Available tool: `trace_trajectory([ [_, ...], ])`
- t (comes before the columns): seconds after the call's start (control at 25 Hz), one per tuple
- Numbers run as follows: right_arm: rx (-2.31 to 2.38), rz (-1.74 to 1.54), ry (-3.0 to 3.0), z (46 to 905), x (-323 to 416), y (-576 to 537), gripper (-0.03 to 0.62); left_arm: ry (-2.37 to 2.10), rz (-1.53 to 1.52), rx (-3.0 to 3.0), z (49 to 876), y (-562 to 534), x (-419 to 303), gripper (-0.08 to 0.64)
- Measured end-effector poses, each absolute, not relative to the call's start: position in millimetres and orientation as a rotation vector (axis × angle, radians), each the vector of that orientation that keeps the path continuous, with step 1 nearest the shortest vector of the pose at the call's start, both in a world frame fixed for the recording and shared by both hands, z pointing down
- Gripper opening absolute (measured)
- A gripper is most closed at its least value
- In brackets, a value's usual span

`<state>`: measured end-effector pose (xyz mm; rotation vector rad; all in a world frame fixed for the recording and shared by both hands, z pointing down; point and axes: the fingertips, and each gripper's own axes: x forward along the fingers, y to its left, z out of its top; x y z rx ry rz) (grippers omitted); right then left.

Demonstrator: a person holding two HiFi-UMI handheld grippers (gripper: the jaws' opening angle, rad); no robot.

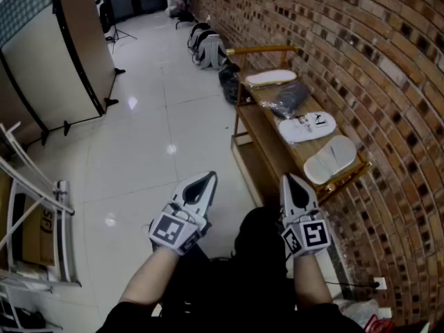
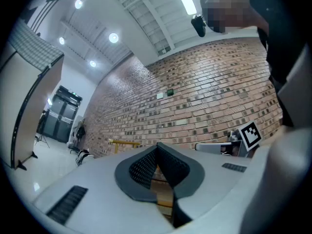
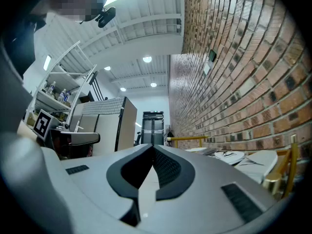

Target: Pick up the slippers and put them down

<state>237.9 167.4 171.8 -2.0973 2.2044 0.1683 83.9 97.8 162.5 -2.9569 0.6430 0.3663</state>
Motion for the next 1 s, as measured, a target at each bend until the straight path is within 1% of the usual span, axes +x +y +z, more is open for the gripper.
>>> trace_trajectory([
  [0.24, -2.179, 0.161, 2.149, 173, 274, 196, 0.009, 0.522, 0.316, -2.98, 167, 115, 140, 0.0],
  [0.6, -2.332, 0.138, 1.995, 177, 328, 249, 0.009, 0.261, 0.13, -2.969, 186, 142, 230, 0.0],
  [0.64, -2.343, 0.135, 1.979, 178, 333, 254, 0.009, 0.214, 0.084, -2.955, 191, 146, 242, 0.012],
  [0.68, -2.354, 0.132, 1.961, 178, 337, 259, 0.009, 0.164, 0.032, -2.93, 194, 150, 254, 0.061],
  [0.72, -2.363, 0.129, 1.943, 178, 341, 264, 0.009, 0.12, -0.008, -2.902, 196, 154, 265, 0.083],
  [0.96, -2.437, 0.137, 1.959, 178, 363, 278, 0.009, -0.009, -0.091, -2.863, 186, 154, 309, 0.09],
  [1.0, -2.458, 0.144, 1.97, 177, 369, 278, 0.009, -0.012, -0.106, -2.864, 186, 153, 314, 0.112],
])
